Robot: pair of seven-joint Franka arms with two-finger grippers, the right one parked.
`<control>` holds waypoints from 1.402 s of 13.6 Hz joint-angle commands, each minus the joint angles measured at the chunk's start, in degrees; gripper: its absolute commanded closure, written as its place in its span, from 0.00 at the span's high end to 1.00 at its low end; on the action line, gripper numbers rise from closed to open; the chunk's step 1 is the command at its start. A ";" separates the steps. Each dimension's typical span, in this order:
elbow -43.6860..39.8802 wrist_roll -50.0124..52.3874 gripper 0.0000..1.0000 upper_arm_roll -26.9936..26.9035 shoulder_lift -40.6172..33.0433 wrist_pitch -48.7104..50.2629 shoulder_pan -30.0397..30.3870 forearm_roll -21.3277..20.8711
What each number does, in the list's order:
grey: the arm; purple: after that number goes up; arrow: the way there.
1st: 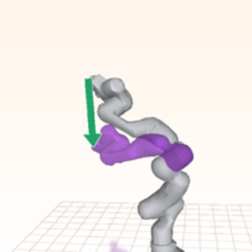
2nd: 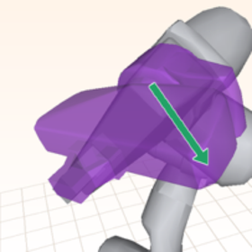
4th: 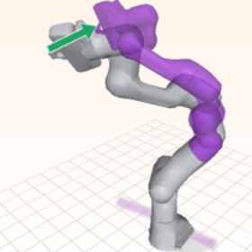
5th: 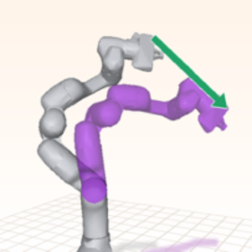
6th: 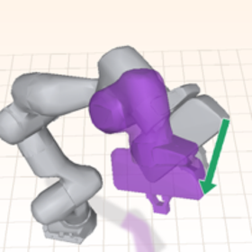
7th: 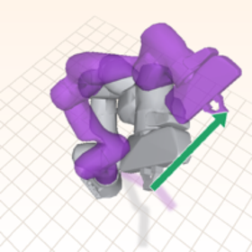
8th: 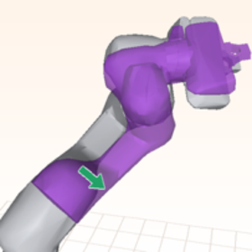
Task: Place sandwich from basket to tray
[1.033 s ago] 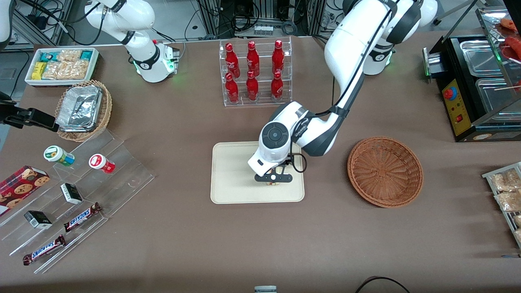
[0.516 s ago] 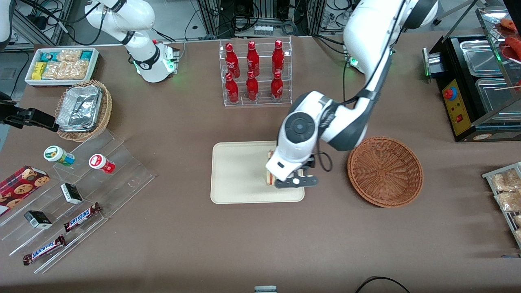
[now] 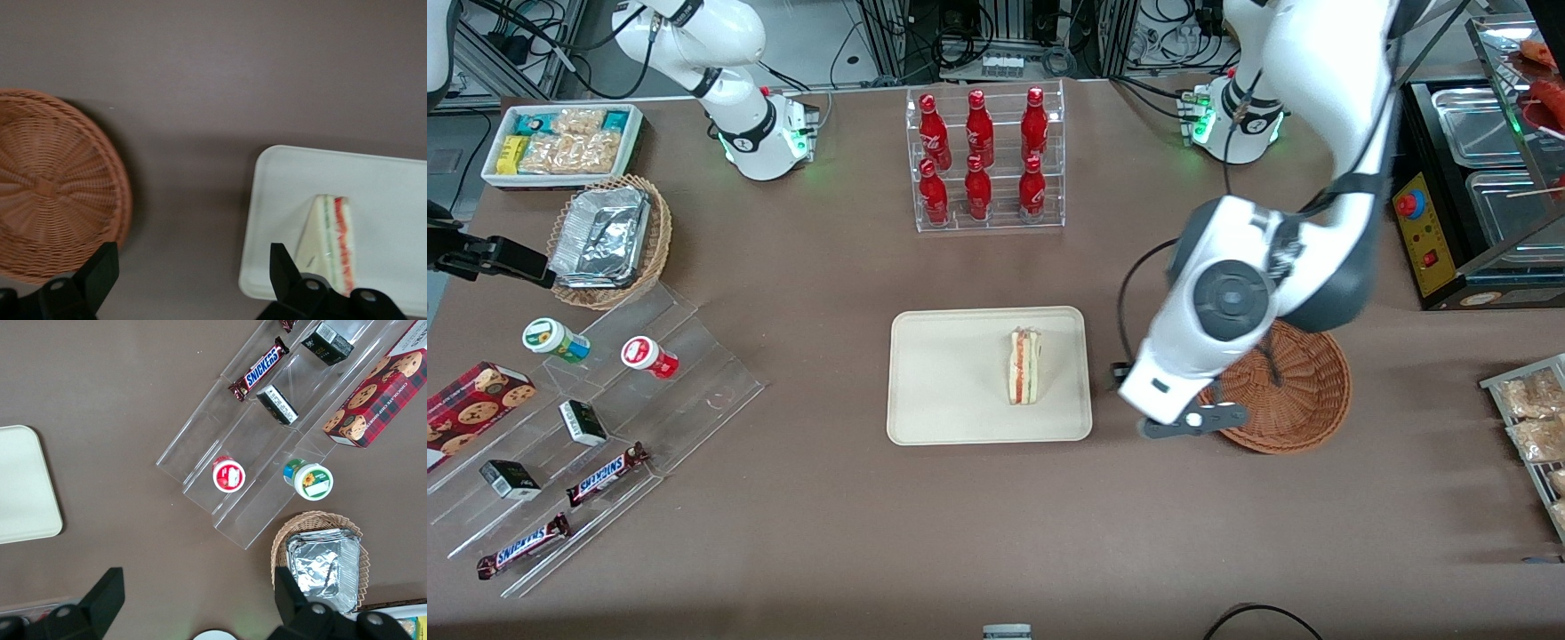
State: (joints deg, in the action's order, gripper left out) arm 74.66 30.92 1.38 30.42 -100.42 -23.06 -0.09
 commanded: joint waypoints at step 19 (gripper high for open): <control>12.00 -25.99 1.00 2.58 -31.73 22.37 22.36 0.01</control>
State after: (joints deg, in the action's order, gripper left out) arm 84.55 8.00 5.06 0.85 -78.56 -1.11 -0.12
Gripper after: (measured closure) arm 0.000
